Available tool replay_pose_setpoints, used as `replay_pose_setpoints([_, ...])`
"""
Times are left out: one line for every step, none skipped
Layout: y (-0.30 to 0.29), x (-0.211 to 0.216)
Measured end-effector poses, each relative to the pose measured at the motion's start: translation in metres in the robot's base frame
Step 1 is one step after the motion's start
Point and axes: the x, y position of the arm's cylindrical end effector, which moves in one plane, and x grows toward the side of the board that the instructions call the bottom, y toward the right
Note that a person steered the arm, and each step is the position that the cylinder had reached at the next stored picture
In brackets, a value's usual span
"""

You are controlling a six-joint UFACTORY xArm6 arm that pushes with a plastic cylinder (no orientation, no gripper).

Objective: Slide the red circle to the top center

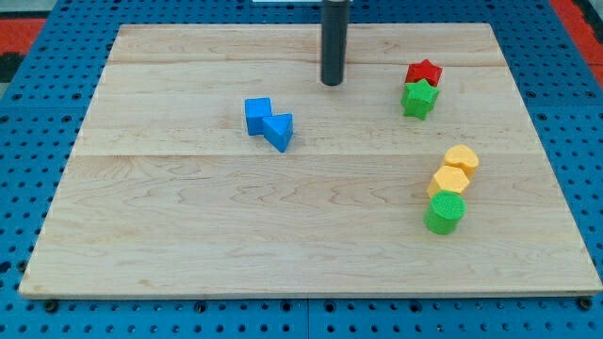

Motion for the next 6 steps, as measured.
replay_pose_setpoints([0.042, -0.014])
replay_pose_setpoints([0.020, -0.023])
replay_pose_setpoints([0.013, -0.041])
replay_pose_setpoints([-0.005, -0.055])
replay_pose_setpoints([-0.029, -0.072])
replay_pose_setpoints([0.062, -0.067])
